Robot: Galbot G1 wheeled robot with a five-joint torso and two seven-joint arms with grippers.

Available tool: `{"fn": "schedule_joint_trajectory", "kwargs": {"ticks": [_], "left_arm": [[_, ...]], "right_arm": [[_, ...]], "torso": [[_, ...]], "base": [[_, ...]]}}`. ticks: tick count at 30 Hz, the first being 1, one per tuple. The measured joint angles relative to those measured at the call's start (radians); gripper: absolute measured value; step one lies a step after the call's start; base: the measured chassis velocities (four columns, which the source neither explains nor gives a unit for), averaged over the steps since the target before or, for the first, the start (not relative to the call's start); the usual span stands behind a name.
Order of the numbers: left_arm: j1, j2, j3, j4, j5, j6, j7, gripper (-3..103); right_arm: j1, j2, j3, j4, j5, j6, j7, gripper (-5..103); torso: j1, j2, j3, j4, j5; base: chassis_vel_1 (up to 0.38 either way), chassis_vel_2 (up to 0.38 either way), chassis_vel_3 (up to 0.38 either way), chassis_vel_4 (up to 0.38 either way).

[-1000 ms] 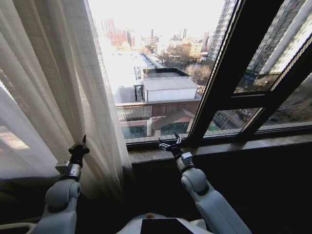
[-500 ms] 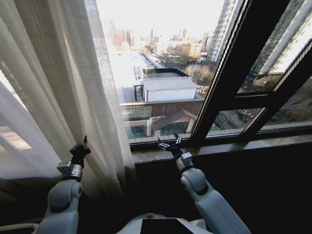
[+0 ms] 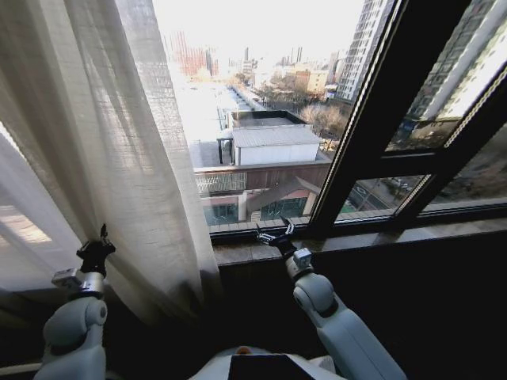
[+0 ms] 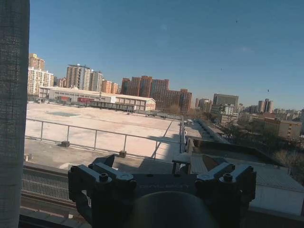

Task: Open the curtains by pulling them apart, changing their state from closed to fully open.

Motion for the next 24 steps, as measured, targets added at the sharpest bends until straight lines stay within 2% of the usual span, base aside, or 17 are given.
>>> {"fn": "schedule_joint_trajectory", "kwargs": {"ticks": [7, 12, 17, 21, 22, 24], "left_arm": [[0.006, 0.061, -0.126, 0.1, -0.075, -0.016, 0.0, 0], [0.003, 0.094, -0.192, 0.175, -0.088, -0.025, -0.021, 0], [-0.006, 0.111, -0.22, 0.208, -0.088, -0.027, -0.04, 0], [-0.028, 0.122, -0.225, 0.225, -0.067, -0.022, -0.125, 0], [-0.028, 0.122, -0.225, 0.225, -0.067, -0.022, -0.125, 0], [-0.039, 0.121, -0.212, 0.221, -0.038, -0.01, -0.178, 0]], "right_arm": [[0.003, 0.008, -0.011, -0.011, -0.002, 0.0, -0.001, 100], [0.002, 0.013, -0.012, -0.021, -0.004, 0.001, -0.002, 100], [0.006, 0.015, -0.013, -0.031, -0.004, 0.002, -0.002, 100], [0.011, 0.019, -0.017, -0.041, -0.004, 0.003, -0.003, 100], [0.011, 0.019, -0.017, -0.041, -0.004, 0.003, -0.003, 100], [0.014, 0.022, -0.019, -0.046, -0.004, 0.004, -0.003, 100]], "torso": [[0.0, 0.0, 0.0, 0.0001, 0.0002], [0.0, 0.0, 0.0, 0.0001, 0.0001], [0.0, 0.0, 0.0, 0.0002, 0.0], [0.0, 0.0, 0.0, 0.0001, -0.0001], [0.0, 0.0, 0.0, 0.0001, -0.0001], [0.0, 0.0, 0.0, 0.0001, 0.0]], "base": [[0.0, 0.0, 0.0, 0.0], [0.0, 0.0, 0.0, 0.0], [0.0, 0.0, 0.0, 0.0], [0.0, 0.0, 0.0, 0.0], [0.0, 0.0, 0.0, 0.0], [0.0, 0.0, 0.0, 0.0]]}}
